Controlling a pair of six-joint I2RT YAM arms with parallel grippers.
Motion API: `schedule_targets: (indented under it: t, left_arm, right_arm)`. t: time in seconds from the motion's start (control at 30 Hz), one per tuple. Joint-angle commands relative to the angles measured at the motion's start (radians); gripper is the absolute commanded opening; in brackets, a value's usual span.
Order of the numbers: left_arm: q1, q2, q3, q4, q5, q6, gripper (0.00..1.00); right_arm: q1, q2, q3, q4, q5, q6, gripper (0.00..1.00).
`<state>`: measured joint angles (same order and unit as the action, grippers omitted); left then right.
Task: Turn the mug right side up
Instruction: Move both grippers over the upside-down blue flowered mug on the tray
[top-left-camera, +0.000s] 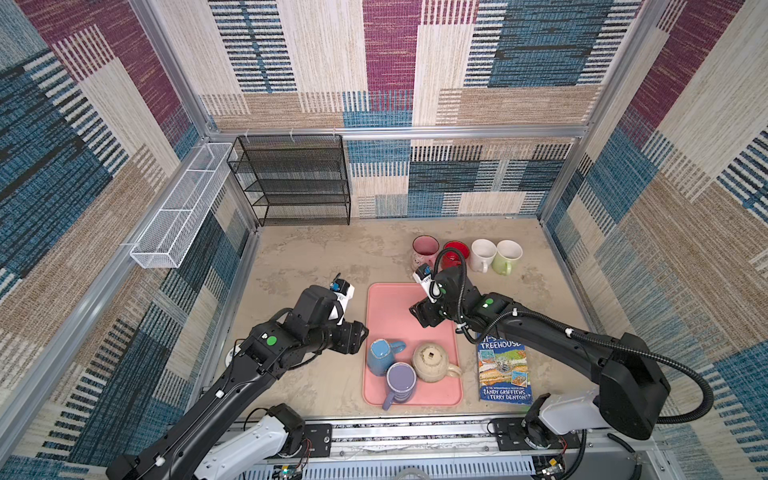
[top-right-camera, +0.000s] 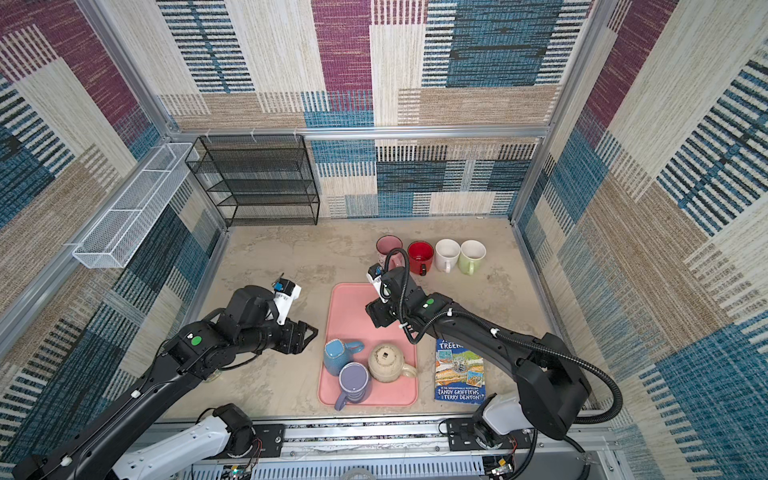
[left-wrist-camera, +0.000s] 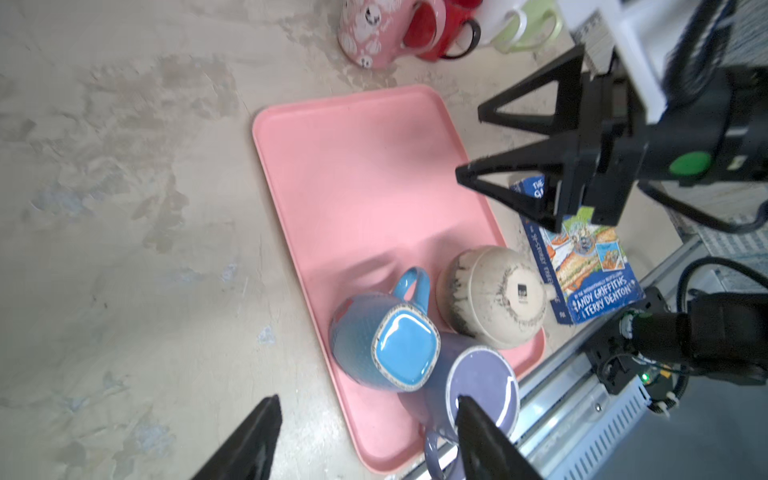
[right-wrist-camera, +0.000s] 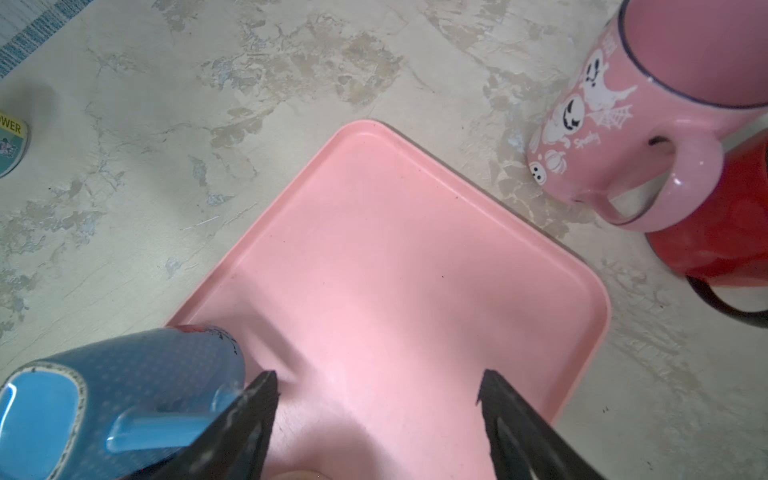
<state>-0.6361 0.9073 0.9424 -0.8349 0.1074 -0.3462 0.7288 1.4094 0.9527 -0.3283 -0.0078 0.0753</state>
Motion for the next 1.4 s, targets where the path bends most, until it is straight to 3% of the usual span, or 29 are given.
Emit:
schedule_targets:
  t: [0.0, 0.13, 0.3, 0.9, 1.37]
  left_arm:
    - [-0.045, 0.002, -0.042, -0.033, -0.018, -0.068, 0.71]
    - [-0.155, 0.024, -0.057, -0.034, -0.113, -0.105, 0.70]
    - [-0.220, 0.060, -0.108, 0.018, -0.139, -0.157, 0.68]
    - [-0.321, 0.185, -0.183, 0.208, -0.116, -0.210, 0.63]
    - [-0.320, 0.276, -0.192, 0.319, -0.177, -0.194, 0.39]
  right_arm:
    - [0.001, -0.016, -0.020, 0.066, -0.020, 0.020, 0.79]
    - [0.001, -0.016, -0.034, 0.071, -0.013, 0.020, 0.79]
    - [0.001, -0.022, -0.051, 0.080, -0.006, 0.030, 0.80]
    - [0.002, 0.004, -0.059, 0.109, -0.046, 0.076, 0.79]
    - [0.013, 0.086, -0.024, 0.136, -0.082, 0.081, 0.78]
